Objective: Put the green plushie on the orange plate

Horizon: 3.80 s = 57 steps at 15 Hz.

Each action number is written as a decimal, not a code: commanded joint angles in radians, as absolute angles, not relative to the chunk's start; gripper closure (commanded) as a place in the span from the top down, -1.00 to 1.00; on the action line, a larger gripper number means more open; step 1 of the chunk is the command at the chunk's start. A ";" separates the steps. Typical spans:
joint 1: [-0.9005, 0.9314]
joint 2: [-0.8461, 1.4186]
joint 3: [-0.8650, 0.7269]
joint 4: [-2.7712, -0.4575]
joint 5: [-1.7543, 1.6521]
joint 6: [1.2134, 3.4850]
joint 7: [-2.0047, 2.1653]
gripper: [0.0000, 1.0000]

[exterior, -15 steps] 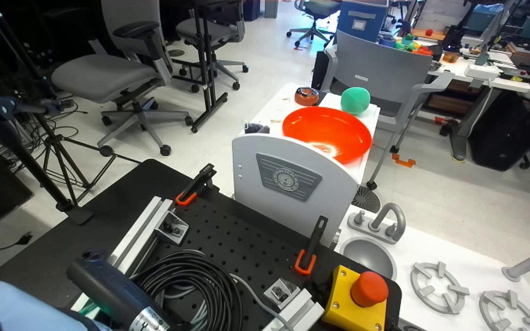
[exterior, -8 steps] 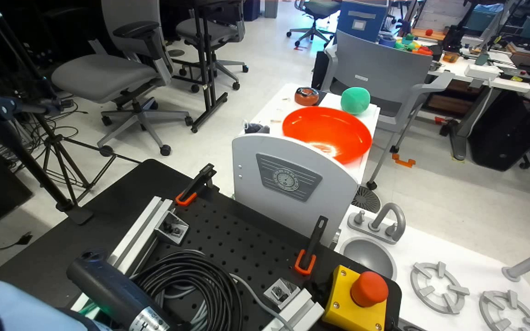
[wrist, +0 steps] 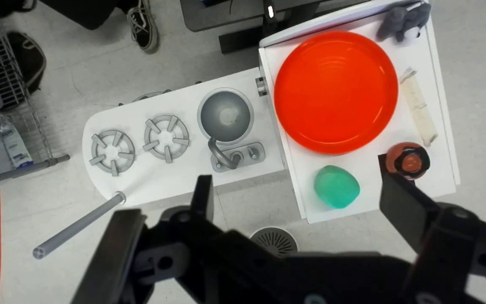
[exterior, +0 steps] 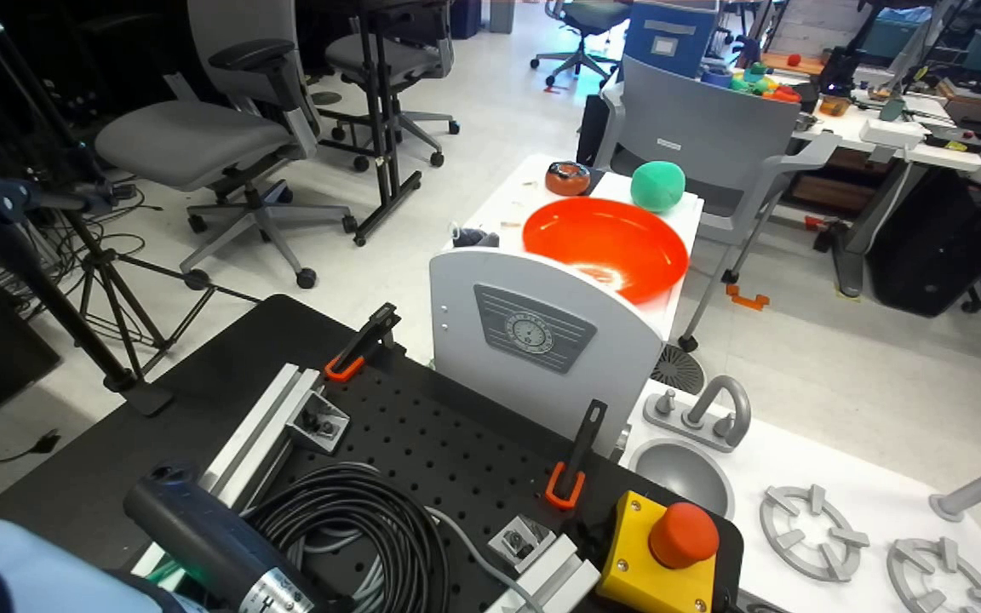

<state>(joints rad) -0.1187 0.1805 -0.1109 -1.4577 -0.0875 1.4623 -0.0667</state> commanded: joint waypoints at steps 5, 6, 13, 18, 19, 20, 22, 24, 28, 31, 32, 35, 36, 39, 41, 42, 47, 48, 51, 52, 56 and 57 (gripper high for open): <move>-0.083 0.143 -0.076 -1.469 -0.072 1.501 -0.061 1.00; -0.080 0.140 -0.072 -1.471 -0.061 1.502 -0.066 1.00; -0.082 0.142 -0.066 -1.485 0.078 1.587 -0.055 1.00; -0.079 0.148 -0.083 -1.513 0.003 1.711 0.036 1.00; -0.079 0.149 -0.086 -1.520 -0.015 1.737 0.056 1.00; -0.079 0.152 -0.089 -1.523 -0.029 1.756 0.074 1.00; -0.081 0.165 -0.090 -1.518 -0.038 1.759 0.083 1.00; -0.088 0.185 -0.088 -1.500 -0.007 1.731 0.057 1.00; -0.096 0.236 -0.087 -1.448 0.029 1.683 0.038 1.00; -0.101 0.285 -0.089 -1.397 0.033 1.646 0.044 1.00; -0.104 0.307 -0.091 -1.373 0.032 1.632 0.050 1.00; -0.109 0.364 -0.093 -1.306 0.020 1.595 0.070 1.00; -0.110 0.387 -0.094 -1.277 0.019 1.588 0.081 1.00; -0.112 0.434 -0.094 -1.215 0.026 1.596 0.109 1.00; -0.110 0.446 -0.091 -1.195 0.026 1.618 0.120 1.00; -0.108 0.451 -0.091 -1.187 0.023 1.629 0.122 1.00; -0.108 0.476 -0.086 -1.155 0.040 1.661 0.128 1.00; -0.107 0.481 -0.085 -1.151 0.041 1.669 0.122 1.00; -0.111 0.489 -0.072 -1.147 0.065 1.665 0.099 1.00; -0.109 0.488 -0.069 -1.150 0.065 1.672 0.086 1.00; -0.100 0.474 -0.059 -1.172 0.045 1.667 0.025 1.00; -0.099 0.469 -0.057 -1.176 0.047 1.662 0.012 1.00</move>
<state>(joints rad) -0.0978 0.4720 -0.0672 -1.1831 0.0447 1.6699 0.0574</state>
